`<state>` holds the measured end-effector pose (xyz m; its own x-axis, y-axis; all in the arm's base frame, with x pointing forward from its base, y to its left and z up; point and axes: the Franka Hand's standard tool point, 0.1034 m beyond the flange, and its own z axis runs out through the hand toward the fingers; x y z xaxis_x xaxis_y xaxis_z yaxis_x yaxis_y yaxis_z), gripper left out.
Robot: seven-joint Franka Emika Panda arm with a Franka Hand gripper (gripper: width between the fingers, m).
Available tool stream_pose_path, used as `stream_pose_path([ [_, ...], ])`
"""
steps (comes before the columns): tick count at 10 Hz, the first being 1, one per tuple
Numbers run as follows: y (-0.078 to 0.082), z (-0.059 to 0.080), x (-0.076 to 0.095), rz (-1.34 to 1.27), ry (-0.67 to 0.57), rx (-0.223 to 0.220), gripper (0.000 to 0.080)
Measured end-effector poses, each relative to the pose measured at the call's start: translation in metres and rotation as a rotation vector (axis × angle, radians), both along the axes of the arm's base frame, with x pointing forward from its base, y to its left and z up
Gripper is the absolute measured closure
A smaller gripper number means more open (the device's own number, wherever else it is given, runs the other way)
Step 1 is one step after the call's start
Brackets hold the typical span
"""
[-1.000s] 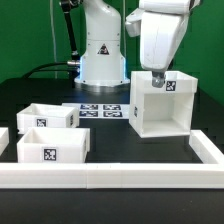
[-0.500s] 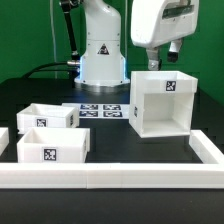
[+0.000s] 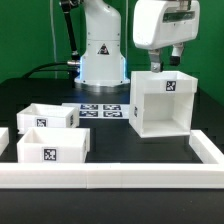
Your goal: Assemble drawer
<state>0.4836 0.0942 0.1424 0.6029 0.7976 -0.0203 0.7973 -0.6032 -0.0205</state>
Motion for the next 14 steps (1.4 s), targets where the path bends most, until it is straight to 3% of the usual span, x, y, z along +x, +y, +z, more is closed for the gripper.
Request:
stream_pose_path([
  [1, 0.001, 0.000, -0.001, -0.078, -0.001, -0.002, 0.0150],
  [3, 0.009, -0.002, -0.025, -0.500, 0.008, -0.031, 0.0150],
  [6, 0.022, -0.008, -0.040, -0.784, 0.022, -0.052, 0.0150],
  [9, 0.024, -0.008, -0.041, -0.784, 0.019, -0.046, 0.0150],
  [11, 0.038, -0.011, -0.055, -0.752, 0.006, -0.009, 0.0150],
  [14, 0.053, -0.021, -0.075, -0.702, 0.009, 0.006, 0.0150],
])
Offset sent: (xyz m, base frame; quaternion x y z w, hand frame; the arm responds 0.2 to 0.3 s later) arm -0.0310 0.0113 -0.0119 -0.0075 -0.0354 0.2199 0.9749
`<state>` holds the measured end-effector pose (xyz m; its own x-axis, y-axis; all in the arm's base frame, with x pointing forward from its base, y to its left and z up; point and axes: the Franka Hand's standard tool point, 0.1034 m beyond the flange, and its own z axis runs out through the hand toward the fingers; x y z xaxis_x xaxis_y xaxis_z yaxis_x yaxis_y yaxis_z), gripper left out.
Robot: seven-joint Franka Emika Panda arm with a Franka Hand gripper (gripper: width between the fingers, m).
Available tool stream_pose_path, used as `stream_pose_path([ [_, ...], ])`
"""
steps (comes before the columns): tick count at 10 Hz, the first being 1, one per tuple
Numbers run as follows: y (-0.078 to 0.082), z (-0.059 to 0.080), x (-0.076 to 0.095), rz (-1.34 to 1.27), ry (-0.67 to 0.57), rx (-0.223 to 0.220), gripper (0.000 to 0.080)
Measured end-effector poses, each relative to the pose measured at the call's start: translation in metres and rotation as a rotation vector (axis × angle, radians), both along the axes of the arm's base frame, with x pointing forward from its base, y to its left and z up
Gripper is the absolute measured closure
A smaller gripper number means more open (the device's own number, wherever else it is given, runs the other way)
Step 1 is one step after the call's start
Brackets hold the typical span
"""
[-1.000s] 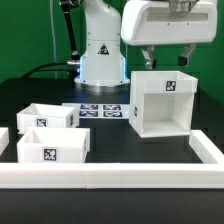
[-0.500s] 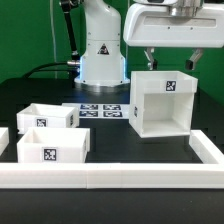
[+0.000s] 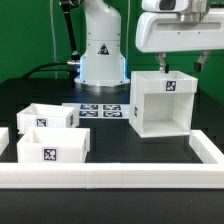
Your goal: Assemble drawer
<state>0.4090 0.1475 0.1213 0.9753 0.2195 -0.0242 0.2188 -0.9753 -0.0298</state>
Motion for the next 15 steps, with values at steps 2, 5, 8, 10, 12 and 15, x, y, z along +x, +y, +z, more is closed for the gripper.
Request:
stream_pose_path([
  [2, 0.001, -0.010, -0.004, -0.001, 0.011, 0.001, 0.0150],
  [5, -0.003, -0.023, -0.006, -0.007, 0.028, 0.007, 0.0150],
  [8, -0.010, -0.022, -0.004, -0.021, 0.032, 0.002, 0.0401],
  [10, -0.017, -0.022, -0.003, -0.025, 0.032, 0.001, 0.0586],
  [12, -0.031, -0.023, 0.001, -0.057, 0.033, 0.000, 0.0722],
  [15, -0.031, -0.023, 0.001, -0.060, 0.033, 0.000, 0.0763],
])
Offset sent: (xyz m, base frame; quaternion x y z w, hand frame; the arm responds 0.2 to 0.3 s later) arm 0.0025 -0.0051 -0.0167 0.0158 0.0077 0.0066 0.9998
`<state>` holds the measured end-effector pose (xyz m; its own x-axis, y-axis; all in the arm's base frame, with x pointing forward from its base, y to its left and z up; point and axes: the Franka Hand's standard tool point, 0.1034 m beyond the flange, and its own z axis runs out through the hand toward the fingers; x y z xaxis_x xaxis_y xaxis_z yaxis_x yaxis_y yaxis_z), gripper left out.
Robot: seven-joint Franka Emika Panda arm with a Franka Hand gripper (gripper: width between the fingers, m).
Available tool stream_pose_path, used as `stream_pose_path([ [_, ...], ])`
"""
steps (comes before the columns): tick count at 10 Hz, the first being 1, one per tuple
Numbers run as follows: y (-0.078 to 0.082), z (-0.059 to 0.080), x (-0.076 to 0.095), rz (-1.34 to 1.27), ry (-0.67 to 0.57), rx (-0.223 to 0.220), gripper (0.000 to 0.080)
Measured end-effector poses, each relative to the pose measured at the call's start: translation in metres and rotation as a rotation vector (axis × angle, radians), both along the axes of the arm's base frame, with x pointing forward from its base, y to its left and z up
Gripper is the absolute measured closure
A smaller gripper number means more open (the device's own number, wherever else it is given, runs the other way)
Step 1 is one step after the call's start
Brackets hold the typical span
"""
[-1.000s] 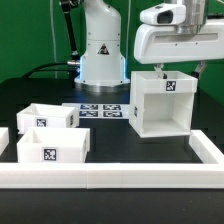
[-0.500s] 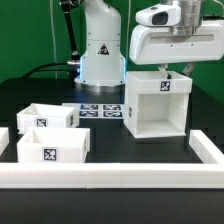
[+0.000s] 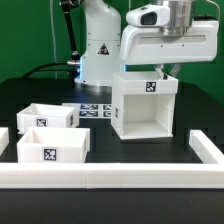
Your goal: Assemble drawer
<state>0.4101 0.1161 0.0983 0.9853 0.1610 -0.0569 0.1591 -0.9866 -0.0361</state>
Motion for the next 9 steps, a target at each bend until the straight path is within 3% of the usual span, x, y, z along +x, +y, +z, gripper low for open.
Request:
stream_pose_path([
  [3, -0.004, 0.001, 0.004, 0.023, 0.005, 0.002, 0.0763],
  [5, -0.018, 0.004, 0.041, 0.020, -0.003, 0.016, 0.0762],
  [9, -0.027, 0.001, 0.097, -0.012, -0.039, 0.033, 0.0762],
])
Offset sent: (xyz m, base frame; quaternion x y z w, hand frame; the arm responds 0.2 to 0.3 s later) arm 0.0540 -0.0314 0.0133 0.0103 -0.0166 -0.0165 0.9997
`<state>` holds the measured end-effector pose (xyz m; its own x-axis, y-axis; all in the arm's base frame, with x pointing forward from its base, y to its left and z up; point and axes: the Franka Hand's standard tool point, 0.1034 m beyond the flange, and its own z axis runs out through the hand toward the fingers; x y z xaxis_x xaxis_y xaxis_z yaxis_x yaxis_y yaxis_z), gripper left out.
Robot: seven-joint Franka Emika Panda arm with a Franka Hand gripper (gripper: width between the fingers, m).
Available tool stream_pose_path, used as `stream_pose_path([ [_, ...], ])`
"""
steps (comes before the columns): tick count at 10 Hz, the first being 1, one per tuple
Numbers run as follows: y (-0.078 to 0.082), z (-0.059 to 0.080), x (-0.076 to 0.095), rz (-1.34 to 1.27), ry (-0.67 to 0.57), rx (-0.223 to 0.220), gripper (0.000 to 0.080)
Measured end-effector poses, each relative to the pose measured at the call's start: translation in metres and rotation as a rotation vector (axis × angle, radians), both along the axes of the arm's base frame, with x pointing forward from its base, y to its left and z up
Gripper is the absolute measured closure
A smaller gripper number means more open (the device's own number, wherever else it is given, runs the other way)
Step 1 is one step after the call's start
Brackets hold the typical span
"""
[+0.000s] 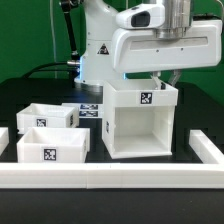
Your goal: Assemble drawer
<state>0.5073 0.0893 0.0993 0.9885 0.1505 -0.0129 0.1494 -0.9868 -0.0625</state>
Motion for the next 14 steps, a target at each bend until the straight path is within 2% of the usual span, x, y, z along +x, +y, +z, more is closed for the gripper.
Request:
stream_pose_path([
  [1, 0.000, 0.000, 0.008, -0.015, -0.009, 0.003, 0.0762],
  [5, 0.003, 0.001, 0.008, -0.217, 0.002, 0.002, 0.0762],
  [6, 0.002, 0.001, 0.007, -0.270, 0.011, 0.009, 0.0762],
  [7, 0.000, 0.001, 0.009, -0.432, 0.046, 0.028, 0.0762],
  [11, -0.005, 0.003, 0.044, -0.752, 0.085, 0.033, 0.0762],
  [14, 0.000, 0.003, 0.043, -0.932, 0.108, 0.040, 0.0762],
])
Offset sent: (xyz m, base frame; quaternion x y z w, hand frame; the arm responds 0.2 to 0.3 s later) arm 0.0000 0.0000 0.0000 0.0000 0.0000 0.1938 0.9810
